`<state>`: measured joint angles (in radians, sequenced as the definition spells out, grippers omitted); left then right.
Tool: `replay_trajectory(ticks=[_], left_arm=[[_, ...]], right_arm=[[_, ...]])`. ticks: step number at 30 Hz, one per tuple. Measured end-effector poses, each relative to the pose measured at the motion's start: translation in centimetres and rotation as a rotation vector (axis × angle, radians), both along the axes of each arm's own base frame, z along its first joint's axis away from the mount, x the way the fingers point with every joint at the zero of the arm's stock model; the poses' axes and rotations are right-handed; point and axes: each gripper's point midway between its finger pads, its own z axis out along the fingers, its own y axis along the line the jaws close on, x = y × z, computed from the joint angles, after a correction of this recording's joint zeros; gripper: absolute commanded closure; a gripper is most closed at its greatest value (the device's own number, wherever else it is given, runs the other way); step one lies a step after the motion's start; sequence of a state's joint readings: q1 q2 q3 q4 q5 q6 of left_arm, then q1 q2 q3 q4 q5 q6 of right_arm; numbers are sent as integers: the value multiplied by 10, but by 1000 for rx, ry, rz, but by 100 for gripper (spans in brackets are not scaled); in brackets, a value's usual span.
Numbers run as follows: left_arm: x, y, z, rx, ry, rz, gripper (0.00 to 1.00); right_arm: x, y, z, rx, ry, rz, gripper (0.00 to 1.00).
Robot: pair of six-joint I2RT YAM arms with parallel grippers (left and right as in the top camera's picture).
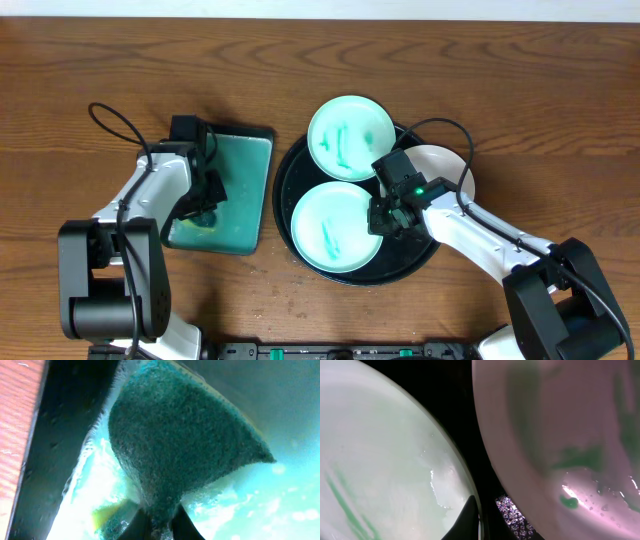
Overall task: Clean dirty plates on tray and stack at the side
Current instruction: 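Lift the sponge with the left gripper toward the white plate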
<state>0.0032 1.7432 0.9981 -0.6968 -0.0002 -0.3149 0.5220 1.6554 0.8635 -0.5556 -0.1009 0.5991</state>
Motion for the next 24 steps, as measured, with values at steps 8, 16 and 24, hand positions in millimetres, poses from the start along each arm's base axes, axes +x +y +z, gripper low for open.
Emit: replay_trajectory(ticks=[8, 16, 24], left_arm=[[-16, -17, 10, -97, 50, -18, 93], [-5, -24, 81, -129, -160, -45, 93], [-4, -32, 95, -130, -203, -76, 93]], right_arm=[[0, 0, 0, 0, 0, 0, 99], [0, 0, 0, 1, -1, 0, 99], [0, 0, 0, 1, -2, 0, 99]])
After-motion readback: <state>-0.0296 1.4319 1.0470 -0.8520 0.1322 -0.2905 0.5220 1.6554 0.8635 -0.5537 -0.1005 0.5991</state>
